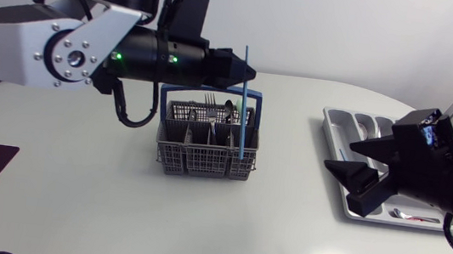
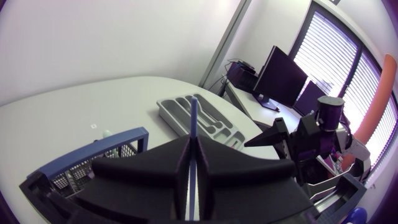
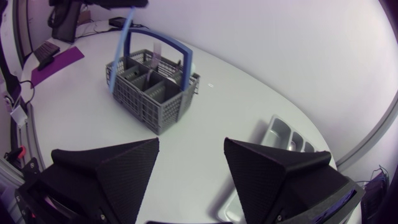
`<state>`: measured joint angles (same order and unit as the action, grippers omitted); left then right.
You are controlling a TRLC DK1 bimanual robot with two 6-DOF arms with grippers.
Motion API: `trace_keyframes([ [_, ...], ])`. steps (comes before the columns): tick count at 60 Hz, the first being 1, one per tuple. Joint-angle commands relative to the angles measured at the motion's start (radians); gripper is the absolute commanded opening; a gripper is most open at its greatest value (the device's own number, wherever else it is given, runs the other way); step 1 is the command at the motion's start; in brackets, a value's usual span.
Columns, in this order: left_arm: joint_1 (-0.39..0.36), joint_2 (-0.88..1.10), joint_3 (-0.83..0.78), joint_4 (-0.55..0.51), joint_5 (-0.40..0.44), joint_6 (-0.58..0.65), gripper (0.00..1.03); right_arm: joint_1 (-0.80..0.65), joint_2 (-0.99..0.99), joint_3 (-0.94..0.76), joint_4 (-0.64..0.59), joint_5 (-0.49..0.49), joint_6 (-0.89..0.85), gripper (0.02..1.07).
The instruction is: Unload the cutlery basket into the drawer organizer.
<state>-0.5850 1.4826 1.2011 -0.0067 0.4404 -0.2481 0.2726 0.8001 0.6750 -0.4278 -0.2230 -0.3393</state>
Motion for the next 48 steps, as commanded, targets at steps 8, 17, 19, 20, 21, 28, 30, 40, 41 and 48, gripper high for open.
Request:
trace_keyframes([
  [8, -0.003, 0.093, 0.063, -0.012, 0.138, -0.062, 0.04, 0.096, 0.116, 0.095, -0.003, -0.101, 0.131, 0.78],
  [17, -0.018, 0.128, 0.080, -0.012, 0.170, -0.068, 0.04, 0.134, 0.237, 0.136, 0.047, -0.184, 0.197, 0.77],
  [19, -0.019, 0.131, 0.080, -0.010, 0.170, -0.068, 0.04, 0.142, 0.260, 0.143, 0.057, -0.191, 0.206, 0.77],
  [20, -0.021, 0.133, 0.080, -0.010, 0.172, -0.068, 0.04, 0.143, 0.269, 0.146, 0.058, -0.196, 0.207, 0.77],
  [21, -0.022, 0.134, 0.080, -0.010, 0.172, -0.069, 0.04, 0.146, 0.281, 0.149, 0.063, -0.202, 0.212, 0.77],
  [28, -0.024, 0.139, 0.080, -0.006, 0.172, -0.071, 0.04, 0.183, 0.326, 0.167, 0.087, -0.211, 0.241, 0.76],
  [30, -0.024, 0.139, 0.078, -0.004, 0.172, -0.071, 0.04, 0.194, 0.332, 0.170, 0.096, -0.211, 0.244, 0.73],
  [40, -0.029, 0.140, 0.072, -0.001, 0.175, -0.083, 0.04, 0.208, 0.387, 0.189, 0.126, -0.211, 0.255, 0.60],
  [41, -0.029, 0.140, 0.071, -0.001, 0.175, -0.085, 0.04, 0.208, 0.389, 0.190, 0.129, -0.211, 0.253, 0.58],
  [48, -0.030, 0.139, 0.071, 0.004, 0.176, -0.088, 0.04, 0.209, 0.404, 0.198, 0.138, -0.211, 0.253, 0.43],
])
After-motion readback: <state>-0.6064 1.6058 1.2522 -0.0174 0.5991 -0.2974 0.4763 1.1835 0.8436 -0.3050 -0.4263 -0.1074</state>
